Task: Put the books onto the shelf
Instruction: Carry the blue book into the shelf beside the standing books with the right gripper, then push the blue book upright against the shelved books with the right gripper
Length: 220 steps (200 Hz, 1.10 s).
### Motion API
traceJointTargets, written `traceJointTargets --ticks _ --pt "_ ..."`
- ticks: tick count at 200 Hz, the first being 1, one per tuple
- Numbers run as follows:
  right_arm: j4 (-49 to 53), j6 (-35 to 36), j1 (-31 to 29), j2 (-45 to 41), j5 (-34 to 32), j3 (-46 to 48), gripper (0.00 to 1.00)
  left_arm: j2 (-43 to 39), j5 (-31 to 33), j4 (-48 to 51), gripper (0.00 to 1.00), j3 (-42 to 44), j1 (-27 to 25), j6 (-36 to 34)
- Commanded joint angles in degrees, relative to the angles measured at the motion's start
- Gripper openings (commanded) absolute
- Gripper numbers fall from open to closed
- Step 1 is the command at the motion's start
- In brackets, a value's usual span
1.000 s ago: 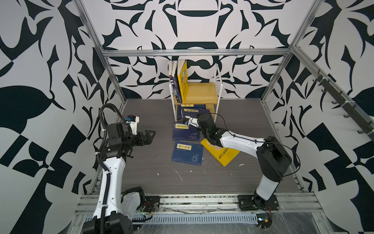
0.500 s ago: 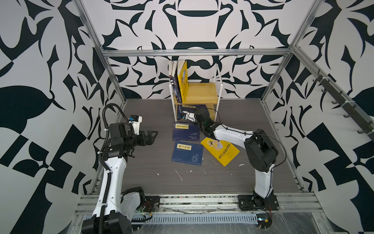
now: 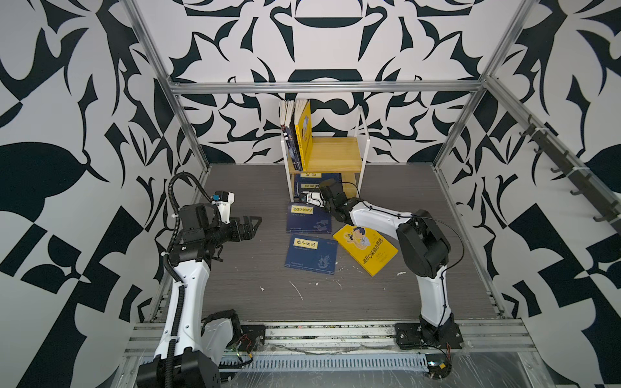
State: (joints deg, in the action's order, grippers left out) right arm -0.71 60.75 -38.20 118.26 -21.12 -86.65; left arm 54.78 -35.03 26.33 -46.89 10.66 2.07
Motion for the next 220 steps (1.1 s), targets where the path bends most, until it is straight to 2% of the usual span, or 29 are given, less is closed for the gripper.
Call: traceJointTargets --ticks 1,12,64,96,153,190,220 --pt "3.95 -1.92 0.75 -1.12 2.04 -3.54 0.0 0.31 -2.16 -1.19 1.0 0.05 0.51 1.42" --pt "4.19 -1.79 0.97 -0.8 2.31 -3.99 0.01 0.36 -2.61 -1.48 1.0 -0.04 0.55 1.78" --pt "10.2 -1.33 1.5 2.0 4.13 -9.83 0.23 0.48 -3.4 -1.87 1.0 0.2 0.62 2.11" --pt "15.54 -1.42 1.61 3.59 5.81 -14.53 0.28 0.08 -3.65 -1.97 1.0 0.63 0.67 2.04" --pt "18.08 -1.24 2.04 5.48 7.58 -18.6 0.28 -0.02 -4.35 -2.68 1.0 1.03 0.44 2.37" --pt "20.77 -1.12 2.07 5.84 8.84 -19.34 0.12 -0.34 -5.05 -3.2 1.0 1.45 0.45 2.85" --pt "18.97 -1.05 1.99 6.87 7.84 -20.42 0.07 -0.38 -5.16 -3.24 1.0 1.59 0.46 2.86"
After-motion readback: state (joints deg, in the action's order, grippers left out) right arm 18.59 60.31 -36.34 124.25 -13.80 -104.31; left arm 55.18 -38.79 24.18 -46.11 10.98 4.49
